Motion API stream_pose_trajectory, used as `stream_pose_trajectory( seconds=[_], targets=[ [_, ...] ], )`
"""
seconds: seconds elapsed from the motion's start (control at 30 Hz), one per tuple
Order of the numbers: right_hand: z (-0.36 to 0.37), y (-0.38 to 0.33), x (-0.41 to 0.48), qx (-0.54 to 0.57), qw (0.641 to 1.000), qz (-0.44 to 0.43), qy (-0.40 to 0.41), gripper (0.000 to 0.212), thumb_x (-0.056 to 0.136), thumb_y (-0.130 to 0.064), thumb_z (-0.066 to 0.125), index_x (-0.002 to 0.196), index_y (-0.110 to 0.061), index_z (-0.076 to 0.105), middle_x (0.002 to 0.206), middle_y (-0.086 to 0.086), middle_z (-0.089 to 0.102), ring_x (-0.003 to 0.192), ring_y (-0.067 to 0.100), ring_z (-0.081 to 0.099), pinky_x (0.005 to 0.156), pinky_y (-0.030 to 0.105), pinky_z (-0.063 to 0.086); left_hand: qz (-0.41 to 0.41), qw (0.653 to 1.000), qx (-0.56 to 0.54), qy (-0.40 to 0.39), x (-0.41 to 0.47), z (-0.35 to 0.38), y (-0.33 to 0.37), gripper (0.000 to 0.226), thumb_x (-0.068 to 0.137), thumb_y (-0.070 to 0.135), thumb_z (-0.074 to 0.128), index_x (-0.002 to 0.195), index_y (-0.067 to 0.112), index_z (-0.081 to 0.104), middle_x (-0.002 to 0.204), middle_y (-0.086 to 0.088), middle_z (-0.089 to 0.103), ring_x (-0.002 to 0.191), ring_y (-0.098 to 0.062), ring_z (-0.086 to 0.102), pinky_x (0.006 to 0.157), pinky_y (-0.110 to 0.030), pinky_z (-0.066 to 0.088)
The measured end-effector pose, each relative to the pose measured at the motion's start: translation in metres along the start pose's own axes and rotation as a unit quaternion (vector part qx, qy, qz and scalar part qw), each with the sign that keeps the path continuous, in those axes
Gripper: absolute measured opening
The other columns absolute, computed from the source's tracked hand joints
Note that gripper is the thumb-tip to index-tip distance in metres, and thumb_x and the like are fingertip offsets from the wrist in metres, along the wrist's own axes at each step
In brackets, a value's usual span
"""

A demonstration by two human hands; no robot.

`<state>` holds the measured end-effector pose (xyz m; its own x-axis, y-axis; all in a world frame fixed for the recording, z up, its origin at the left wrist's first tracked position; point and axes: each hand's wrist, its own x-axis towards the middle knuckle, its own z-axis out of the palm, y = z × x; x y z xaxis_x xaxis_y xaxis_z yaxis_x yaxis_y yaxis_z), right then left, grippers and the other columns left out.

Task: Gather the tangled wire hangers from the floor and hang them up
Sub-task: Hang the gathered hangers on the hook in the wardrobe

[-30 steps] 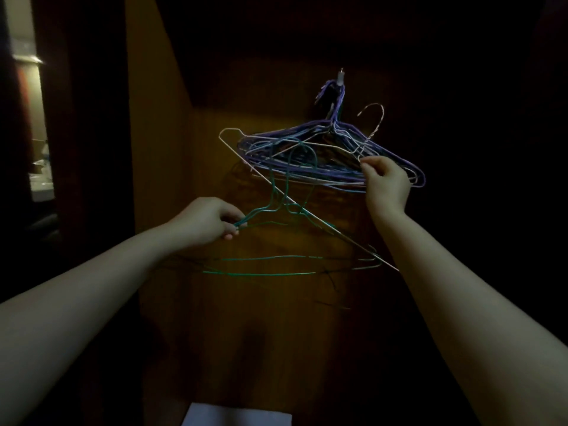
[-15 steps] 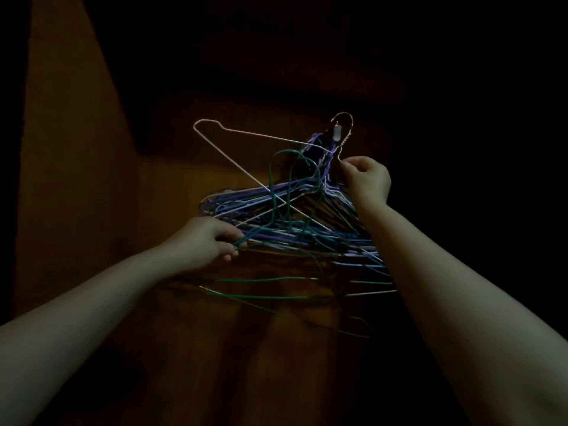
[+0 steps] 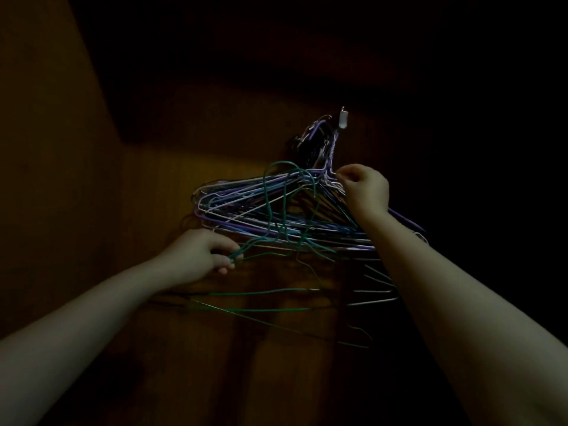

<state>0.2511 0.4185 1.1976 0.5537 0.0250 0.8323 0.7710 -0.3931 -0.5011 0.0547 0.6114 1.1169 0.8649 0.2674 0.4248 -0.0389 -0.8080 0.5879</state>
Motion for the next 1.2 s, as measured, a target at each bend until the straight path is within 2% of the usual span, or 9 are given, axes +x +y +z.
stream_pose_trajectory(
  seconds=[0.13, 0.23, 0.37, 0.53, 0.63, 0.7, 0.9, 1.1, 1.2],
  targets=[
    [-0.006, -0.009, -0.007, -0.040, 0.999, 0.004, -0.013, 0.023, 0.093, -0.029, 0.054, 0.110, -0.026, 0.069, 0.109, -0.001, 0.069, 0.101, 0.023, 0.062, 0.088, 0.047, 0.049, -0.011, 1.000, 0.010, 0.009, -0.016, 0.002, 0.010, 0.025, 0.086, -0.003, 0.058, 0.108, 0.006, 0.066, 0.076, 0.010, 0.062, 0.051, 0.009, 0.059, 0.064, -0.010, 0.048],
    [-0.016, -0.015, -0.028, -0.048, 0.999, 0.016, 0.008, 0.033, 0.091, -0.037, 0.055, 0.121, -0.027, 0.062, 0.120, -0.001, 0.064, 0.112, 0.022, 0.057, 0.094, 0.047, 0.046, -0.033, 0.999, 0.000, 0.024, -0.035, 0.005, 0.018, 0.023, 0.086, -0.002, 0.059, 0.104, 0.010, 0.067, 0.076, 0.009, 0.064, 0.051, 0.007, 0.059, 0.081, -0.033, 0.053],
    [-0.045, -0.030, -0.097, 0.101, 0.991, 0.077, 0.040, 0.023, 0.093, -0.029, 0.054, 0.112, -0.022, 0.063, 0.113, -0.002, 0.064, 0.105, 0.015, 0.058, 0.093, 0.038, 0.048, -0.056, 0.997, -0.026, 0.040, -0.073, 0.021, 0.039, 0.021, 0.088, -0.001, 0.057, 0.092, 0.018, 0.064, 0.076, 0.007, 0.063, 0.063, -0.003, 0.061, 0.067, -0.016, 0.047],
    [-0.086, -0.049, -0.217, 0.217, 0.967, 0.132, 0.034, 0.003, 0.091, -0.022, 0.059, 0.090, -0.024, 0.061, 0.089, -0.006, 0.063, 0.088, 0.012, 0.059, 0.078, 0.025, 0.044, -0.085, 0.991, -0.064, 0.082, -0.123, 0.053, 0.071, 0.023, 0.087, 0.000, 0.059, 0.089, 0.023, 0.063, 0.083, 0.006, 0.062, 0.067, -0.004, 0.060, 0.062, -0.012, 0.045],
    [-0.105, -0.048, -0.273, 0.214, 0.958, 0.186, -0.030, 0.007, 0.091, -0.030, 0.059, 0.090, -0.023, 0.061, 0.085, -0.009, 0.062, 0.084, 0.010, 0.058, 0.074, 0.026, 0.043, -0.110, 0.985, -0.091, 0.097, -0.157, 0.081, 0.089, 0.022, 0.086, 0.001, 0.060, 0.092, 0.022, 0.067, 0.090, 0.001, 0.064, 0.071, -0.006, 0.060, 0.073, -0.022, 0.049],
    [-0.117, -0.043, -0.298, 0.208, 0.955, 0.205, -0.059, 0.014, 0.091, -0.034, 0.058, 0.096, -0.022, 0.062, 0.088, -0.010, 0.062, 0.084, 0.009, 0.058, 0.073, 0.025, 0.043, -0.121, 0.984, -0.094, 0.094, -0.183, 0.101, 0.099, 0.022, 0.087, 0.001, 0.058, 0.099, 0.017, 0.068, 0.089, 0.002, 0.063, 0.072, -0.003, 0.059, 0.070, -0.017, 0.048],
    [-0.160, -0.018, -0.328, 0.118, 0.971, 0.204, -0.025, 0.027, 0.092, -0.036, 0.055, 0.114, -0.020, 0.061, 0.114, -0.003, 0.059, 0.111, 0.019, 0.052, 0.097, 0.044, 0.042, -0.165, 0.974, -0.126, 0.092, -0.246, 0.140, 0.115, 0.025, 0.088, -0.002, 0.056, 0.108, 0.009, 0.067, 0.087, 0.003, 0.063, 0.074, -0.006, 0.060, 0.082, -0.029, 0.052],
    [-0.183, -0.010, -0.351, 0.114, 0.965, 0.207, -0.116, 0.020, 0.093, -0.038, 0.053, 0.101, -0.026, 0.067, 0.112, -0.008, 0.063, 0.117, 0.017, 0.046, 0.102, 0.046, 0.035, -0.170, 0.973, -0.116, 0.107, -0.278, 0.151, 0.126, 0.029, 0.087, -0.004, 0.057, 0.113, 0.006, 0.065, 0.098, -0.007, 0.066, 0.073, -0.009, 0.060, 0.082, -0.029, 0.051],
    [-0.186, -0.010, -0.351, 0.174, 0.956, 0.197, -0.130, 0.009, 0.090, -0.038, 0.058, 0.083, -0.036, 0.063, 0.093, -0.011, 0.066, 0.103, 0.018, 0.059, 0.094, 0.051, 0.044, -0.178, 0.970, -0.119, 0.117, -0.283, 0.149, 0.126, 0.025, 0.088, 0.000, 0.057, 0.111, 0.005, 0.066, 0.083, 0.000, 0.064, 0.072, -0.009, 0.060, 0.079, -0.026, 0.052]
  ],
)
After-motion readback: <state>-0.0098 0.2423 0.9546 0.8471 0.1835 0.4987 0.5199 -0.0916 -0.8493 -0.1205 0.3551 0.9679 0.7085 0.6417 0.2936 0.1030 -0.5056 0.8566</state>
